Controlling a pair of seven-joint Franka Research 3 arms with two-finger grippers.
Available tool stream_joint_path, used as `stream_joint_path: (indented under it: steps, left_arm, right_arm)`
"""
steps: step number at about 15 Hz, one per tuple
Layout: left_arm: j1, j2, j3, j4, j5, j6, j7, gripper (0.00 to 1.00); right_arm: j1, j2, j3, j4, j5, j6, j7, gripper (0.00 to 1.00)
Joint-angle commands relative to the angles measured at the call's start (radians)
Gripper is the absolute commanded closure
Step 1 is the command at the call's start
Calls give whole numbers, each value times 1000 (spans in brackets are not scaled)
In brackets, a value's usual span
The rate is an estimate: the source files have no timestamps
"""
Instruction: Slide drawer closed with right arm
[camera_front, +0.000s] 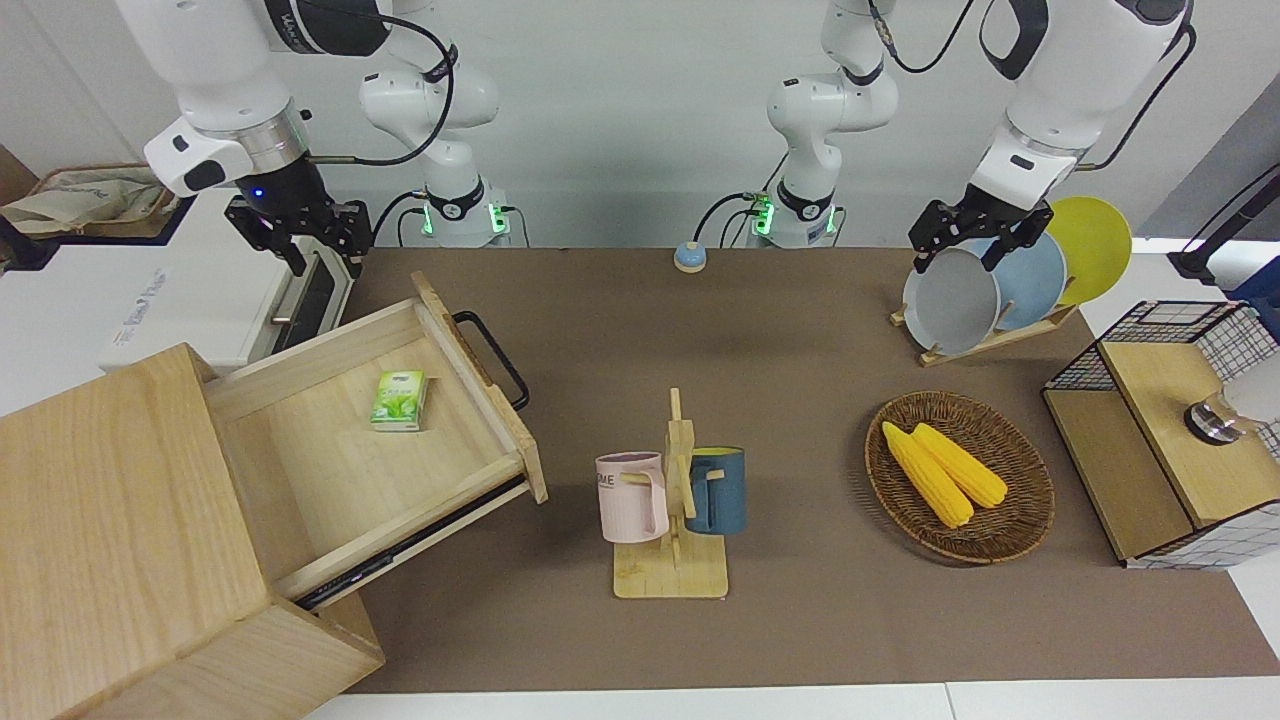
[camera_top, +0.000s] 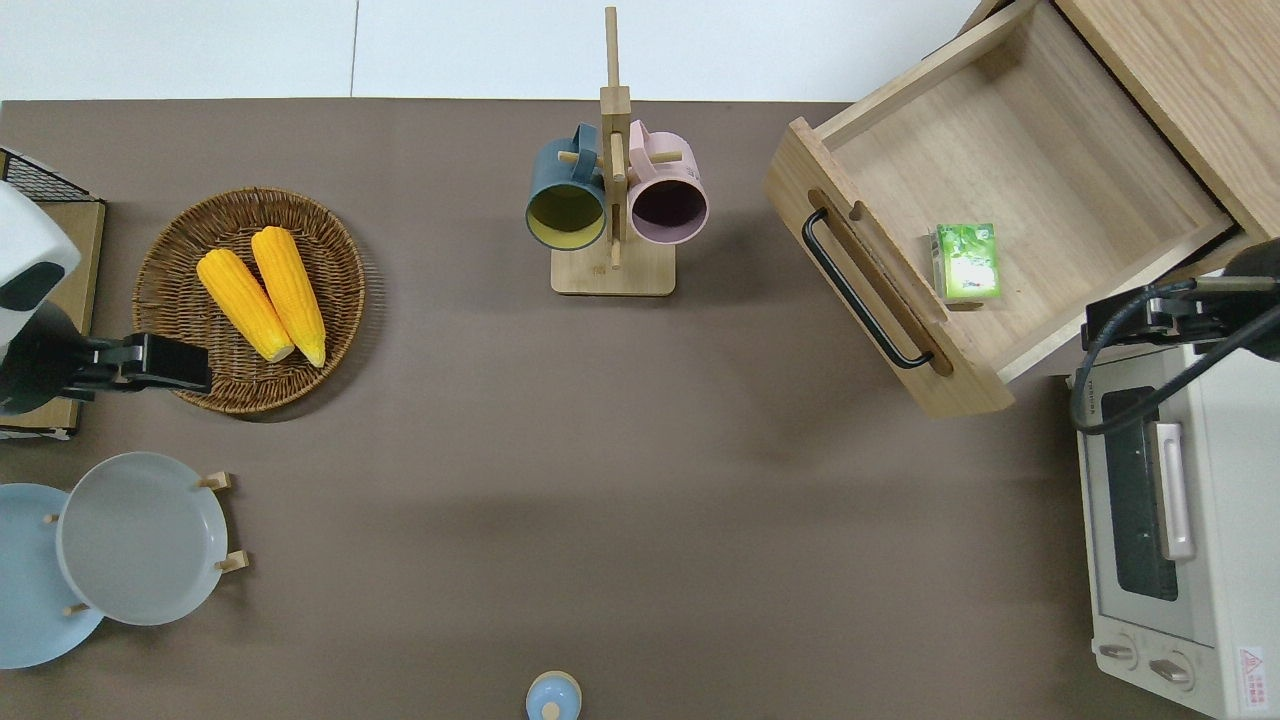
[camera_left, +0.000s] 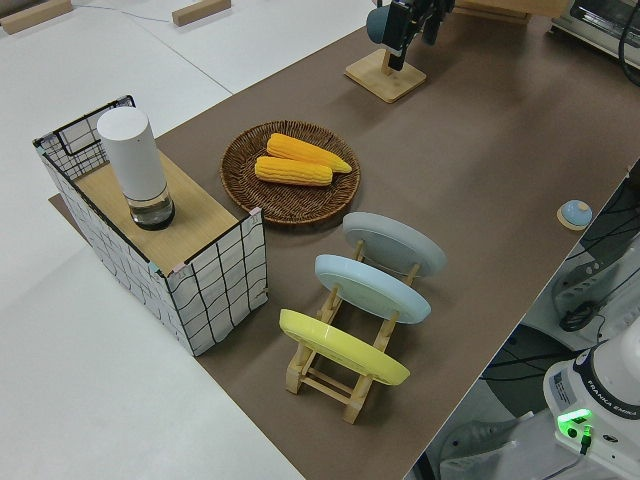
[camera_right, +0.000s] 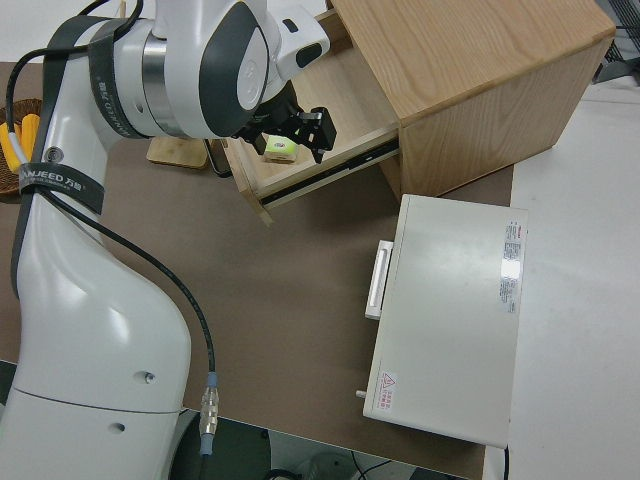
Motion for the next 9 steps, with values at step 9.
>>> stream_joint_path:
  steps: [9]
  left_arm:
    - [-6, -10, 5, -5, 11, -11, 7, 5]
  right_arm:
    - [-3, -1, 1, 24, -8, -23, -21, 1000]
